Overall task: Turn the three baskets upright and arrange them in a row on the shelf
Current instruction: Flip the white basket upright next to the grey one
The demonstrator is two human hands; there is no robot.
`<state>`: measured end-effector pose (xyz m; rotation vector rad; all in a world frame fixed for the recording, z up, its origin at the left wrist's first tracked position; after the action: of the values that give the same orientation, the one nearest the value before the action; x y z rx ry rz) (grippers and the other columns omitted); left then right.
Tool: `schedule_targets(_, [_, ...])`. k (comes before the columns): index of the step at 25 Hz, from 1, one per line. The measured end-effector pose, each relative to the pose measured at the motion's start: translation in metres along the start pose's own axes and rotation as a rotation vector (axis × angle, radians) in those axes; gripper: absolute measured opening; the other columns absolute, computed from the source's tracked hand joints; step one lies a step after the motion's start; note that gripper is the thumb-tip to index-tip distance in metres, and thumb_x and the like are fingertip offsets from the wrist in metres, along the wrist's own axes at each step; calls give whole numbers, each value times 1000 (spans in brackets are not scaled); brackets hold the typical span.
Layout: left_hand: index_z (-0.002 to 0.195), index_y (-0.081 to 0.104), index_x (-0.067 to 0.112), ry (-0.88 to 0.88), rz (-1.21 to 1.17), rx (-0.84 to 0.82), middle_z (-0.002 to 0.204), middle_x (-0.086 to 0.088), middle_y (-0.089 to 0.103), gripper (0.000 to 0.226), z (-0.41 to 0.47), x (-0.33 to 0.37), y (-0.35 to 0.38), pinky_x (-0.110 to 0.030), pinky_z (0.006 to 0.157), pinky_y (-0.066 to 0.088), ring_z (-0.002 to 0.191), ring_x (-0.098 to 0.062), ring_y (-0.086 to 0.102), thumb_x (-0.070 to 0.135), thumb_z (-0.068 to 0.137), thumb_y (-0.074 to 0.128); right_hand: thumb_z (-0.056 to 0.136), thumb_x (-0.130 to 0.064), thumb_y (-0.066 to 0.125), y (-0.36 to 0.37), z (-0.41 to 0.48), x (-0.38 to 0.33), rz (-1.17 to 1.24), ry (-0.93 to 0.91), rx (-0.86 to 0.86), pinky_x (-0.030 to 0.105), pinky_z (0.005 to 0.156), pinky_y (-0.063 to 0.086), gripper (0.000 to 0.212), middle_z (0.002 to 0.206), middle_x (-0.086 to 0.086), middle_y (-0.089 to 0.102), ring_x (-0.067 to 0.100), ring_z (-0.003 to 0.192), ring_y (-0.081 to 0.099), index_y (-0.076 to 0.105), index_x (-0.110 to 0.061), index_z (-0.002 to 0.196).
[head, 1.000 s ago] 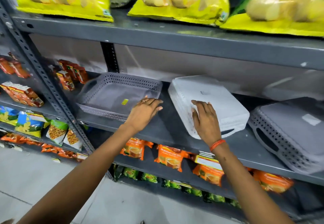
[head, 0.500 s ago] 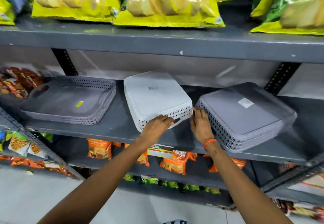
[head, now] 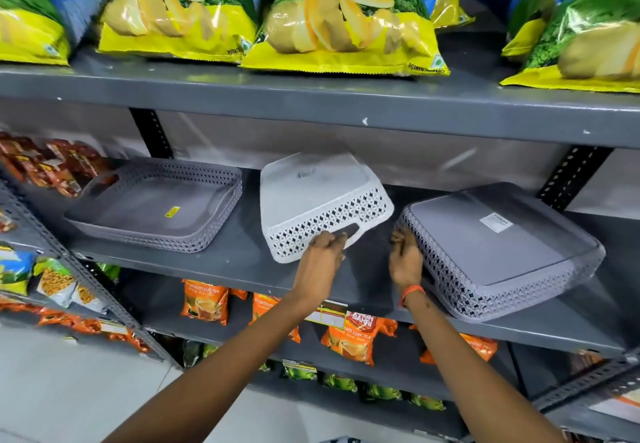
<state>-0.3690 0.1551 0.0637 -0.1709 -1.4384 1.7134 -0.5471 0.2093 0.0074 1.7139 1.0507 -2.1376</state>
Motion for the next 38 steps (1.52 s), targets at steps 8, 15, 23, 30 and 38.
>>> schedule_targets(8, [102, 66, 9, -106, -868, 436, 89, 2, 55, 18, -23, -17, -100, -7, 74, 48, 80, 8, 57, 3, 88, 58, 98, -10, 37, 27, -8, -57, 13, -260, -21, 40, 103, 42, 32, 127, 20, 59, 33, 116, 55, 46, -1, 128])
schedule_targets(15, [75, 52, 8, -630, -1038, 363, 69, -5, 53, 24, 1, -143, -61, -35, 73, 50, 60, -10, 54, 1, 96, 42, 98, -39, 17, 82, -36, -76, -533, -660, -315, 33, 114, 23, 59, 124, 20, 60, 32, 120, 51, 55, 1, 118])
schedule_targets(23, [145, 2, -1, -464, -111, -241, 153, -28, -16, 73, 20, -122, -16, -48, 119, 0, 142, -42, -16, 37, 96, 40, 93, -10, 38, 105, -35, -70, -725, -730, -414, 42, 115, 22, 46, 143, 26, 39, 37, 136, 31, 33, 9, 135])
schedule_targets(30, [115, 57, 12, -97, 204, -372, 121, -19, 62, 28, 9, -81, 2, -43, 90, 50, 111, -38, 57, 5, 91, 44, 71, 23, 53, 74, 7, -65, -844, -705, -259, 46, 107, 37, 53, 126, 29, 57, 42, 122, 49, 49, 11, 123])
schedule_targets(38, [106, 63, 22, -120, 205, -457, 123, -11, 64, 32, 2, -162, -35, -44, 91, 52, 112, -34, 59, 3, 90, 42, 80, -17, 50, 85, -33, -94, -770, -877, -283, 35, 72, 55, 21, 80, 13, 70, 32, 76, 66, 65, -6, 90])
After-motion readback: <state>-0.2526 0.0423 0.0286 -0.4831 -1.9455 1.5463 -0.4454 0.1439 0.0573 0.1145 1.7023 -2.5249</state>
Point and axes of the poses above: each hand's wrist, its own z-axis towards the middle knuckle, its own y-axis out of the palm, x = y × z, the point moved 10 cm from there along z, towards the middle knuckle
